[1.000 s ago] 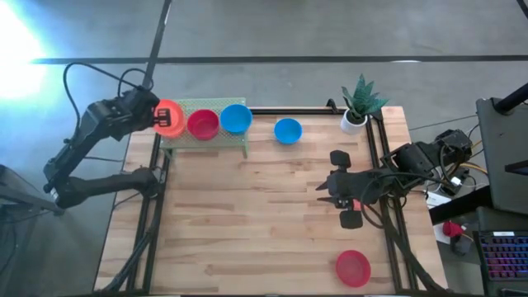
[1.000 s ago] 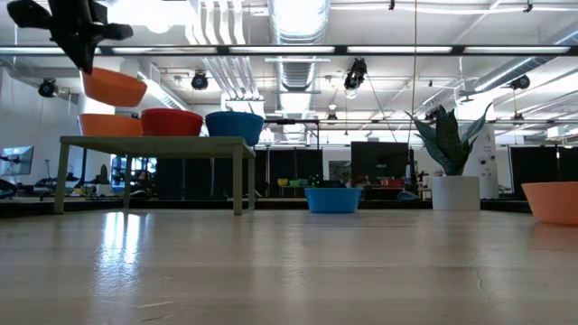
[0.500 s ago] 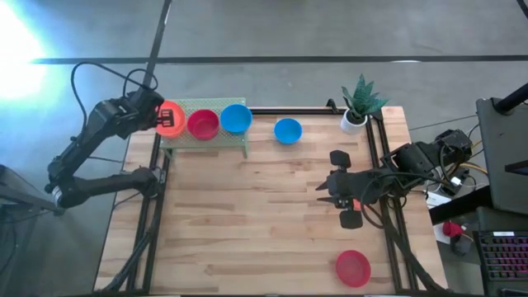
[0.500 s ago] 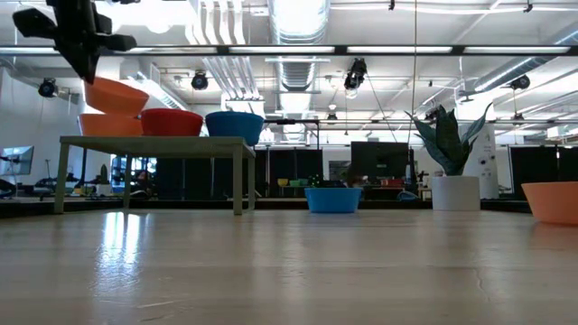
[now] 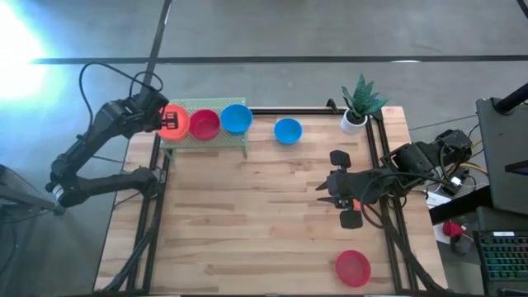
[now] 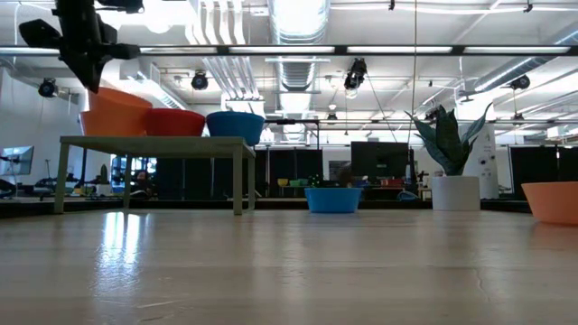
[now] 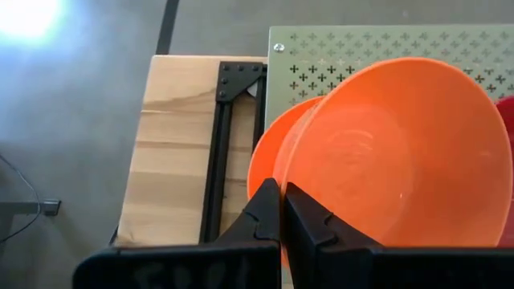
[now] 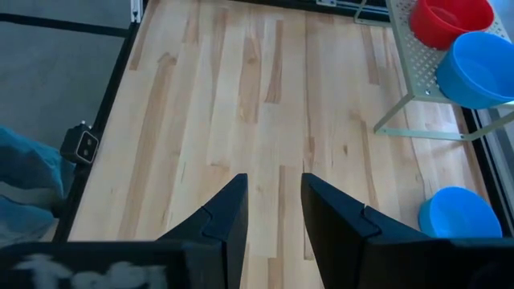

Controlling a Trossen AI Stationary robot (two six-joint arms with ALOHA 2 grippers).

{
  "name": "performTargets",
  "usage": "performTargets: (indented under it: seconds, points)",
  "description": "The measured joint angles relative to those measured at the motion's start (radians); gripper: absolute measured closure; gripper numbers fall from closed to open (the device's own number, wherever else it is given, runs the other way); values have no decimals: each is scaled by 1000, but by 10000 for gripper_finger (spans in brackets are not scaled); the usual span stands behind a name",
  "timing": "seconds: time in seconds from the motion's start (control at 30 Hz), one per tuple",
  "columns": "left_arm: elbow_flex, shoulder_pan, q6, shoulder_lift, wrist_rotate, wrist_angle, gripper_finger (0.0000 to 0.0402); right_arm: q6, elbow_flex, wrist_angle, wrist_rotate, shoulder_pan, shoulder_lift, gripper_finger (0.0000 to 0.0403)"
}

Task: Pick & Place Mini bowls
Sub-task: Stack the bottom orange bowl on top of the other orange bowl on the shelf

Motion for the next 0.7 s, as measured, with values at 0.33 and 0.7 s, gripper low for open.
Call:
performTargets:
  seconds: [0.33, 0.7]
  points:
    - [-5, 0, 9, 1, -16, 4, 376, 0, 0, 0, 0, 0, 0, 291]
    - [-4, 0, 43, -2, -11, 12, 332, 2, 0, 2, 0, 0, 0, 291]
